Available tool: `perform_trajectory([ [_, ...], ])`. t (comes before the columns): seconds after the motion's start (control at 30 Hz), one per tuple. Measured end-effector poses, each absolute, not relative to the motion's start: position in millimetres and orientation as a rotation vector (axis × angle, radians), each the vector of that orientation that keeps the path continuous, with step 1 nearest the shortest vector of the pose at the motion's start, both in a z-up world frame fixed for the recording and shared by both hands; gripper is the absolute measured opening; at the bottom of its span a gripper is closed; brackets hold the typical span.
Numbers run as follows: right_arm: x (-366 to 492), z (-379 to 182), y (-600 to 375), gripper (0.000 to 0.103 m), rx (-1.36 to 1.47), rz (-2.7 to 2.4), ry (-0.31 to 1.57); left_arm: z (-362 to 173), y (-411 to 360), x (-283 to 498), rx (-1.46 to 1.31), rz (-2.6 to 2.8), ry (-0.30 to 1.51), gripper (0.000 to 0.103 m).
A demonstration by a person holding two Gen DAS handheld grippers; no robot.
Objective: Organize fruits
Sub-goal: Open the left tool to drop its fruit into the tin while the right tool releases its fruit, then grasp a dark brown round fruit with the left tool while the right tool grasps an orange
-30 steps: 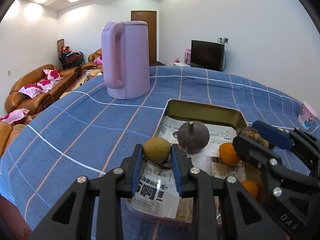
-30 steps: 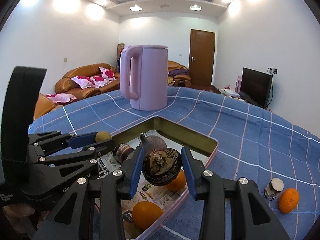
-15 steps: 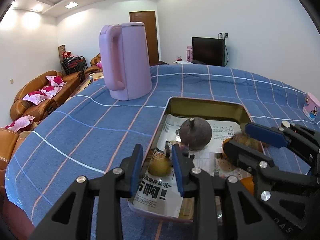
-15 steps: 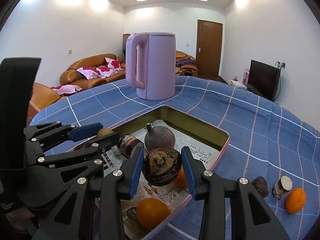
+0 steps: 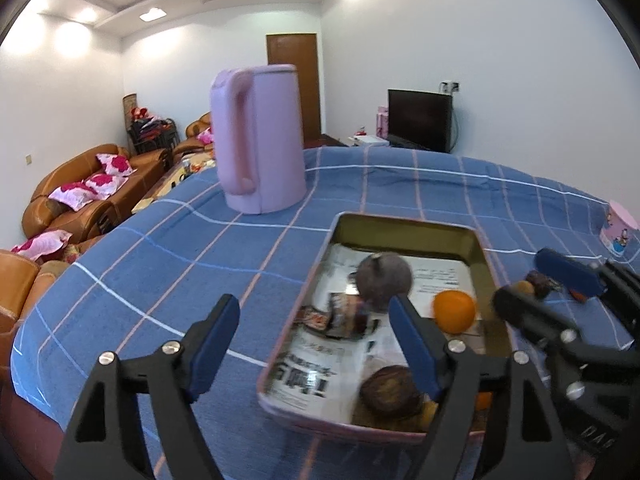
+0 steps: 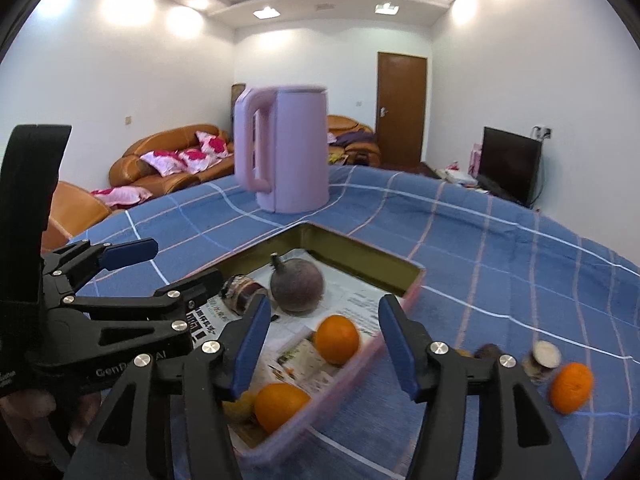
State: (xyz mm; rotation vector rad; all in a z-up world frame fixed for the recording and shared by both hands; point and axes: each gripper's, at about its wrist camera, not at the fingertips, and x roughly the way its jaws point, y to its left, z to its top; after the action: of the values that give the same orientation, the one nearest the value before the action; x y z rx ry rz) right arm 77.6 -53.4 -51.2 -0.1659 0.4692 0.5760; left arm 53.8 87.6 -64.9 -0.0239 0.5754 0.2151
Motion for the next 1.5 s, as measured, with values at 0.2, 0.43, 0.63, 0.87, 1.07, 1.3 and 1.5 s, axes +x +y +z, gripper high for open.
perform_trajectory([
  [0.2, 69.3, -40.1, -116.3, 0.059, -0.148, 0.455, 0.437, -57.6, 52.2, 52.5, 0.022, 0.168, 0.554, 0.080],
  [0.43, 77.7, -44.4, -192.0, 0.061, -0.079, 0.260, 0.477, -52.7, 1.1, 59.8, 0.093, 0.089, 0.550, 0.080],
  [0.63, 81.6, -55.2, -222.8, 0.061, -0.015, 0.204, 0.506, -53.0, -42.4, 71.9, 0.165, 0.024, 0.555, 0.080],
  [0.87, 81.1, -54.0, -238.0, 0.065, 0.048, 0.200, 0.513, -62.2, -78.5, 98.8, 0.209, -0.028, 0.612, 0.080],
  [1.07, 89.8, -57.0, -244.2, 0.065, 0.068, 0.172, 0.542, -73.3, -98.8, 123.8, 0.244, -0.060, 0.667, 0.080],
  [1.3, 99.9, -59.8, -254.0, 0.065, 0.098, 0.143, 0.577, -88.8, -110.8, 152.3, 0.275, -0.093, 0.744, 0.078],
  [1.5, 112.1, -64.3, -242.5, 0.065, 0.060, 0.150, 0.620, -95.4, -115.1, 161.9, 0.270, -0.155, 0.787, 0.046],
])
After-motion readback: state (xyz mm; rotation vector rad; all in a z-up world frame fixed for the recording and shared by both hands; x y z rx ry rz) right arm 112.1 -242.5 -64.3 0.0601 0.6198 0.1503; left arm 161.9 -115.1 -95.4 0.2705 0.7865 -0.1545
